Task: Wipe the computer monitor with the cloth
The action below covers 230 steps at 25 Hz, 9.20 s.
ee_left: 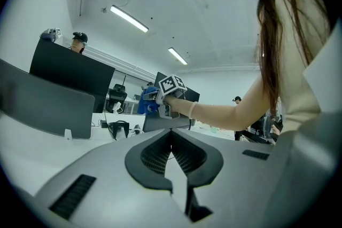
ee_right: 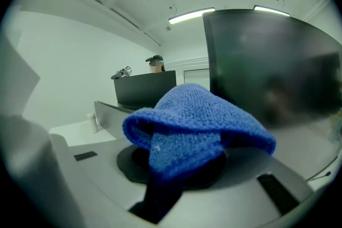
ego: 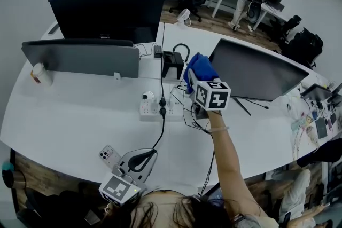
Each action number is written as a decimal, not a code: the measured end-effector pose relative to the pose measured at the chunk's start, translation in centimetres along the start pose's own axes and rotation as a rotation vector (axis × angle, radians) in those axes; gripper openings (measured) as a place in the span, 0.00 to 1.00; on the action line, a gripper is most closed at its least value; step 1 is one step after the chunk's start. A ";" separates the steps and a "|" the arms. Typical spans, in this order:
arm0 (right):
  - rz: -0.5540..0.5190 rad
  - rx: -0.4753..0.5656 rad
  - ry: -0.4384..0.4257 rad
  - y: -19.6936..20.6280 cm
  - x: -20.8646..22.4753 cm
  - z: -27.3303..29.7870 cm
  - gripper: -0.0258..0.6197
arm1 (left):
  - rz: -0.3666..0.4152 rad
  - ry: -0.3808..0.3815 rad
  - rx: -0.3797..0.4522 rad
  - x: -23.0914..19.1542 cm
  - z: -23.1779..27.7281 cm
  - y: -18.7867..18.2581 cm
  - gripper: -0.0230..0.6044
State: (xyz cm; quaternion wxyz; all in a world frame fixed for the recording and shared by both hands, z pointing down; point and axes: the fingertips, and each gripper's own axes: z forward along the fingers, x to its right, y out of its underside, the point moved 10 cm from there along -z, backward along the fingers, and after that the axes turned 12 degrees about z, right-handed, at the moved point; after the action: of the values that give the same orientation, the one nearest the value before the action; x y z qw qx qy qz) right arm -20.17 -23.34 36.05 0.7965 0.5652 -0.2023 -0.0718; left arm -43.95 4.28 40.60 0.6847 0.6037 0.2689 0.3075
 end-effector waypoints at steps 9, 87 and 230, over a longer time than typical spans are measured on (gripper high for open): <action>0.016 0.037 0.007 -1.6 -0.7 -1.0 0.17 | 0.000 0.018 0.006 0.3 -0.2 0.0 0.05; -0.063 0.244 -0.028 -11.7 -2.7 -4.4 0.17 | -0.010 0.049 0.030 -0.1 0.2 0.0 0.05; 0.039 0.326 0.112 12.1 4.3 -53.5 0.17 | 0.223 0.026 -0.003 37.3 -1.6 -3.0 0.05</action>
State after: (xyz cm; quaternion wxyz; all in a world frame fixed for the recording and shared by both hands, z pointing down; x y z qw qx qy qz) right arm 3.94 26.07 33.44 0.7056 0.6860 -0.1775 0.0092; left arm -20.02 32.91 37.48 0.6435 0.6249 0.2084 0.3898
